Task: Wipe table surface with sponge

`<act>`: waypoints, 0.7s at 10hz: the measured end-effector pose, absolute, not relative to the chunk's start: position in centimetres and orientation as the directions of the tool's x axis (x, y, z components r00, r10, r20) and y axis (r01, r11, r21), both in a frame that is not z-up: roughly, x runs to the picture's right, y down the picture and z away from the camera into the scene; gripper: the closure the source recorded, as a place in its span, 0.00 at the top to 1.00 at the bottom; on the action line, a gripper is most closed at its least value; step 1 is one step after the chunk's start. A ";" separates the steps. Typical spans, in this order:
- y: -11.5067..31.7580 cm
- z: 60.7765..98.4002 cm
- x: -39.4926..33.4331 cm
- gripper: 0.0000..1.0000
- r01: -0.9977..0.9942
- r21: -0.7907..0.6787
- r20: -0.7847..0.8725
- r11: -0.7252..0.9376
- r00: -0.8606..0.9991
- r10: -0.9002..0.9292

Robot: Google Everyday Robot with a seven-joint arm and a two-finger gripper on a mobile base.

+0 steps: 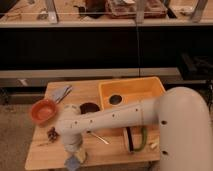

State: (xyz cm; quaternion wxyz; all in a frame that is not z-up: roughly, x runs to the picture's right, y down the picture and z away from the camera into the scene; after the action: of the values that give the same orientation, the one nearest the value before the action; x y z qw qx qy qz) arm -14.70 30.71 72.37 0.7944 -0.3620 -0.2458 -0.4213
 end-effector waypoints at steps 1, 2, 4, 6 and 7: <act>29.6 73.5 -13.8 0.00 0.830 -0.388 0.679 0.400 0.551 -0.485; 28.6 74.5 -13.3 0.00 0.819 -0.404 0.667 0.407 0.568 -0.482; 26.3 76.9 -12.9 0.00 0.796 -0.432 0.641 0.423 0.601 -0.477; 24.5 78.8 -13.6 0.00 0.788 -0.440 0.633 0.431 0.612 -0.473; 23.8 79.3 -14.6 0.00 0.790 -0.432 0.637 0.435 0.609 -0.472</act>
State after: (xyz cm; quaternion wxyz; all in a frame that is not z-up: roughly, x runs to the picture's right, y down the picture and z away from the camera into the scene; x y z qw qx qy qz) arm -14.62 23.78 79.27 0.8190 -0.3660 -0.2169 -0.3851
